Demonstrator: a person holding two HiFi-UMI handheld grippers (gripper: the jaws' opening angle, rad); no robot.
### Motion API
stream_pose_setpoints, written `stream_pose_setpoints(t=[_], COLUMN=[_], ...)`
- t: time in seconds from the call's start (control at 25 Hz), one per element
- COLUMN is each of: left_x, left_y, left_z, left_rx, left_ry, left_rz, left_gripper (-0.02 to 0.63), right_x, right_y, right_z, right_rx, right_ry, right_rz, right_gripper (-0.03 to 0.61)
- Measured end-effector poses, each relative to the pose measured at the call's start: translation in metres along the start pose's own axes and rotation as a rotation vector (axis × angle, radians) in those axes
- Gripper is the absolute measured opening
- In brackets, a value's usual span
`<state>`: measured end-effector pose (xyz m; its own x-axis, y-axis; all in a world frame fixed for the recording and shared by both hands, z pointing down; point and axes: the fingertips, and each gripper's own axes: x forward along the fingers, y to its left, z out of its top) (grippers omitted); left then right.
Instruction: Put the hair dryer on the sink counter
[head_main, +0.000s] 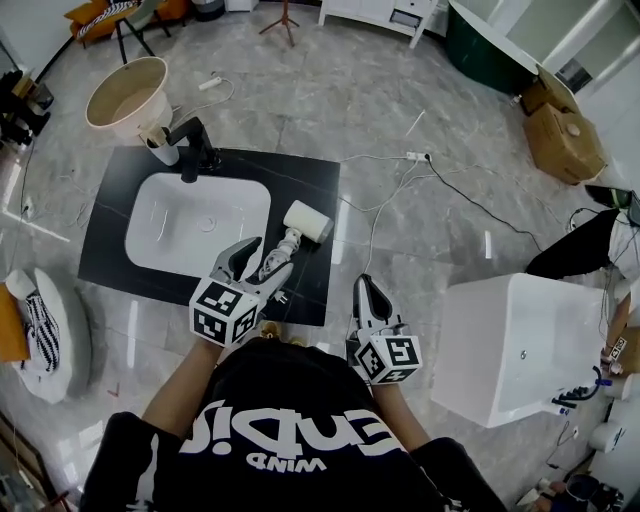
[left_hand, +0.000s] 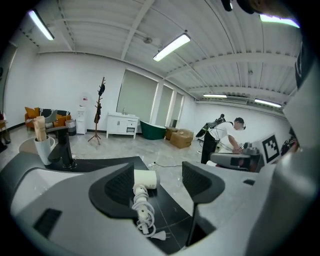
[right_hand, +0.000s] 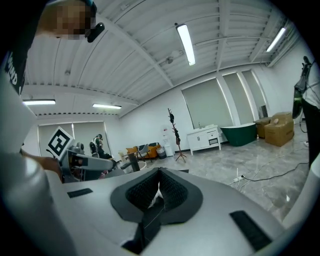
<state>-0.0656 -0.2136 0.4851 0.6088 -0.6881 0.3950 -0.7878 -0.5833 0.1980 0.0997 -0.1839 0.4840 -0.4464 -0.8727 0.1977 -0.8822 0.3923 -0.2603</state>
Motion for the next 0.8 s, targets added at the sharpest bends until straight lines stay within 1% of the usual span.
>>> stream_pose_setpoints(t=[0.24, 0.28, 0.36, 0.48, 0.56, 0.64, 0.8], left_x=[-0.038, -0.043, -0.053, -0.065, -0.071, -0.076, -0.082], left_y=[0.000, 0.001, 0.004, 0.010, 0.014, 0.017, 0.023], left_z=[0.019, 0.020, 0.023, 0.024, 0.023, 0.020, 0.015], left_rx=[-0.027, -0.030, -0.044, -0.074, -0.079, -0.067, 0.014], left_ry=[-0.087, -0.098, -0.128, -0.187, -0.216, -0.230, -0.241], left_rz=[0.033, 0.039, 0.054, 0.088, 0.116, 0.144, 0.218], left_gripper=[0.291, 0.270, 0.195, 0.100, 0.041, 0.009, 0.008], right_x=[0.009, 0.010, 0.012, 0.013, 0.014, 0.014, 0.014], right_y=[0.008, 0.010, 0.013, 0.015, 0.017, 0.018, 0.020], right_z=[0.005, 0.006, 0.007, 0.008, 0.009, 0.010, 0.009], right_rx=[-0.013, -0.016, -0.021, -0.027, -0.030, -0.035, -0.047], right_ry=[-0.002, -0.002, -0.001, -0.001, -0.002, -0.003, -0.008], right_rz=[0.041, 0.046, 0.057, 0.069, 0.075, 0.079, 0.079], right_gripper=[0.023, 0.023, 0.023, 0.023, 0.023, 0.023, 0.023])
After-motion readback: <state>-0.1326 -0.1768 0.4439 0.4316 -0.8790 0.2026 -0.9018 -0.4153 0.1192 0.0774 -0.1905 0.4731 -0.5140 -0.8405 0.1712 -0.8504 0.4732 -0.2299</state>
